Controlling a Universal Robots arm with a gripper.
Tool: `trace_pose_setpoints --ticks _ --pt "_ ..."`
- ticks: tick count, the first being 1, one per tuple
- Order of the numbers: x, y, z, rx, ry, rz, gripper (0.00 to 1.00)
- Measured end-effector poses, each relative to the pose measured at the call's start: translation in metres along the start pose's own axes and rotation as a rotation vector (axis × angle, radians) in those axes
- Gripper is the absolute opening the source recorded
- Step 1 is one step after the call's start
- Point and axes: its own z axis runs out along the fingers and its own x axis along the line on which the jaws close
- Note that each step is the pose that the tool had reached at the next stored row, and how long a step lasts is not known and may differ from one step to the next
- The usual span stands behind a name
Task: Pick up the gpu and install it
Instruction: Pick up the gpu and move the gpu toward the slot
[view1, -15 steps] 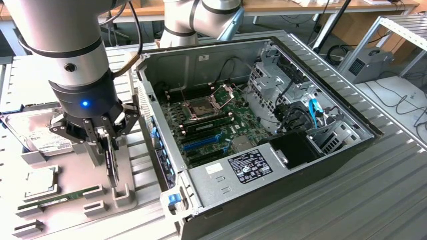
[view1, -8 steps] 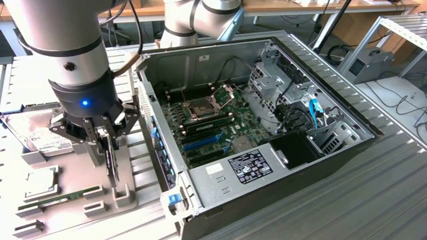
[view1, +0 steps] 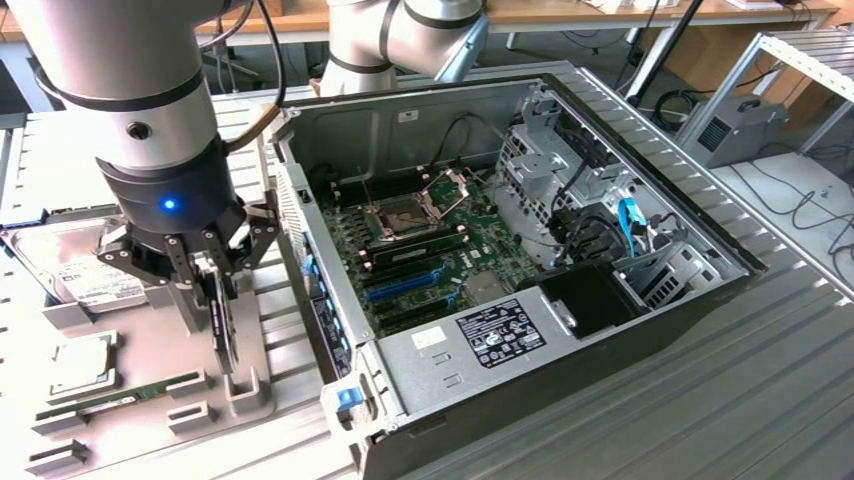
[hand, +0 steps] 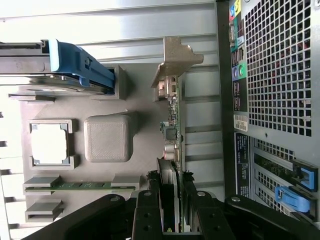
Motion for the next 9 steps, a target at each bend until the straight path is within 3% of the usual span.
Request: trace_pose_setpoints --ticks 9 --pt "0.0 0.0 -0.0017 0.0 0.0001 0.0 0.29"
